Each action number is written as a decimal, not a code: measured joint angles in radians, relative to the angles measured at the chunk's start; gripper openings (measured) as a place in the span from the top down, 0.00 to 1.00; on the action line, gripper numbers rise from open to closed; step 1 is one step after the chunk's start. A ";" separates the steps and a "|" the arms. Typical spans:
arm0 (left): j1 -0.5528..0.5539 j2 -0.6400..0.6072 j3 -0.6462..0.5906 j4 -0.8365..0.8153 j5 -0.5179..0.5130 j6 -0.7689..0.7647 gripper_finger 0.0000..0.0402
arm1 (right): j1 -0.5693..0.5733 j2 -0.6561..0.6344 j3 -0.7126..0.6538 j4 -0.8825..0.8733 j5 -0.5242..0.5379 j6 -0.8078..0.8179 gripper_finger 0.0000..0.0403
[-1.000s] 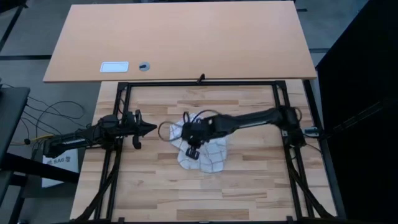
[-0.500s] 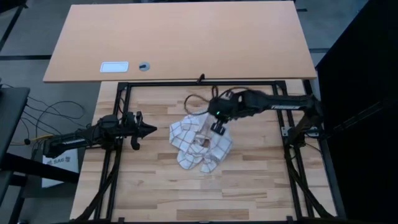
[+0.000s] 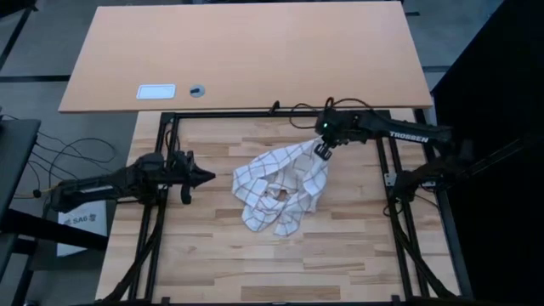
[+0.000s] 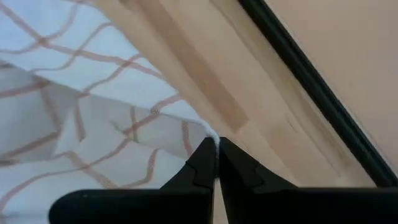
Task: Roll towel
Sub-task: Roll the white checkered towel
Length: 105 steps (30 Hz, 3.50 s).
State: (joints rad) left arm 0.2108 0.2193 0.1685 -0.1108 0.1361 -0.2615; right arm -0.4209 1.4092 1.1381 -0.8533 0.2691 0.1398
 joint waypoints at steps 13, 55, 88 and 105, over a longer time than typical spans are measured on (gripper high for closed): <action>0.000 0.396 0.258 -0.047 0.020 0.077 0.98 | -0.397 0.052 -0.129 0.168 -0.394 -0.054 0.79; -0.109 1.419 0.853 -0.499 -0.322 0.372 0.79 | 0.378 0.032 -0.239 0.255 -0.182 0.054 0.67; -0.022 1.418 0.858 -0.464 -0.141 0.194 0.60 | 0.373 0.031 -0.239 0.254 -0.180 0.036 0.67; -0.037 1.481 0.857 -0.518 -0.244 0.254 0.56 | 0.373 0.031 -0.317 0.296 -0.181 0.063 0.67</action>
State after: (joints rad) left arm 0.1741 1.6998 1.0256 -0.6284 -0.1077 -0.0078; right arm -0.0475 1.4404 0.8215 -0.5571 0.0883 0.2028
